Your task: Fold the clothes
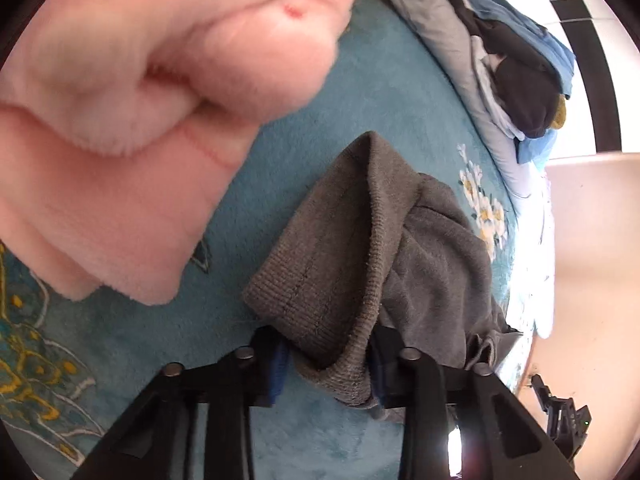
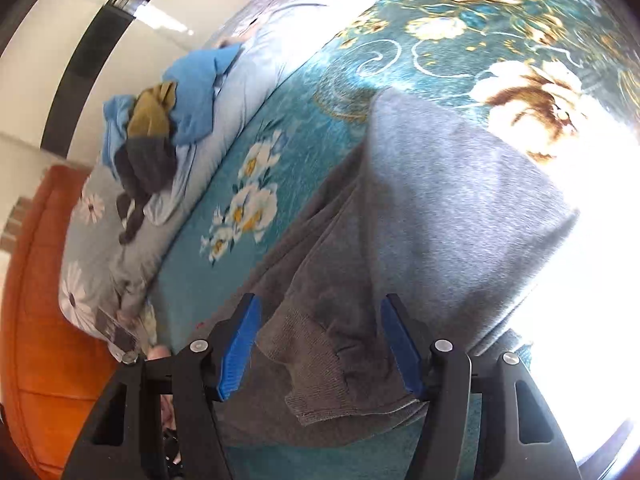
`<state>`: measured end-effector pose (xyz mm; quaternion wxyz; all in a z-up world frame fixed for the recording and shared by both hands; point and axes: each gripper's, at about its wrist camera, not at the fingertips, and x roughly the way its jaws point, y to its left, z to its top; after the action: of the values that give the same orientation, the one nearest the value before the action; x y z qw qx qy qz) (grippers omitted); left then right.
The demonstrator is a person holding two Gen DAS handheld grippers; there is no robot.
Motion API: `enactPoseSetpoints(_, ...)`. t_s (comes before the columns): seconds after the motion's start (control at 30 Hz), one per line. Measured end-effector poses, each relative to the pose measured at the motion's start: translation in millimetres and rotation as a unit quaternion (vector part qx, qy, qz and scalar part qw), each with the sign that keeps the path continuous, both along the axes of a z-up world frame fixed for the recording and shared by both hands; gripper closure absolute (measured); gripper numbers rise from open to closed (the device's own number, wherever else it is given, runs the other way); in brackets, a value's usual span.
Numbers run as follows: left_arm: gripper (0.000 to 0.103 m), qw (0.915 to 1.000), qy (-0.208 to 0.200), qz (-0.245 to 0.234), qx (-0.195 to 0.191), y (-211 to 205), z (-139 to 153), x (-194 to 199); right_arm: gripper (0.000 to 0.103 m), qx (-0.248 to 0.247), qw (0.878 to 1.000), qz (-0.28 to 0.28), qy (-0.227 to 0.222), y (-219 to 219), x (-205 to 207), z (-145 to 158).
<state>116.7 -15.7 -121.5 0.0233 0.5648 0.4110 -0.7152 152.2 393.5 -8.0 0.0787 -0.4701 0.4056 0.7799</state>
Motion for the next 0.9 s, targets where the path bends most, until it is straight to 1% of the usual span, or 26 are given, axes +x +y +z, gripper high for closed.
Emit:
enactPoseSetpoints(0.1,0.079,0.9982,0.031,-0.032,-0.042,16,28,-6,0.039,-0.007,1.000,-0.011,0.007,8,1,5)
enactPoseSetpoints(0.2,0.081,0.9912,0.089,-0.077,-0.061,36,66,-11,0.039,-0.003,1.000,-0.016,0.013,20,5,13)
enactPoseSetpoints(0.23,0.081,0.9869,0.114,-0.095,-0.064,46,82,-14,0.039,-0.003,1.000,-0.018,0.014,25,5,13)
enactPoseSetpoints(0.3,0.081,0.9750,0.162,-0.135,-0.070,73,113,-23,0.039,-0.003,1.000,-0.026,0.017,35,8,14)
enactPoseSetpoints(0.37,0.081,0.9635,0.196,-0.168,-0.068,103,134,-36,0.039,-0.003,0.999,-0.036,0.021,46,12,15)
enactPoseSetpoints(0.47,0.081,0.9444,0.237,-0.221,-0.054,149,157,-51,0.039,-0.003,0.998,-0.053,0.025,63,19,14)
enactPoseSetpoints(0.5,0.081,0.9390,0.243,-0.238,-0.051,169,160,-57,0.039,-0.004,0.998,-0.059,0.026,68,22,14)
enactPoseSetpoints(0.57,0.081,0.9298,0.241,-0.274,-0.047,214,161,-74,0.039,-0.003,0.997,-0.070,0.026,80,28,14)
enactPoseSetpoints(0.63,0.081,0.9198,0.239,-0.308,-0.050,249,160,-80,0.039,-0.002,0.996,-0.081,0.024,92,35,12)
enactPoseSetpoints(0.73,0.081,0.9027,0.229,-0.356,-0.076,297,149,-77,0.039,0.001,0.996,-0.093,0.016,109,45,10)
enactPoseSetpoints(0.9,0.080,0.8871,0.179,-0.413,-0.104,349,110,-67,0.039,0.003,0.994,-0.110,0.003,130,61,4)
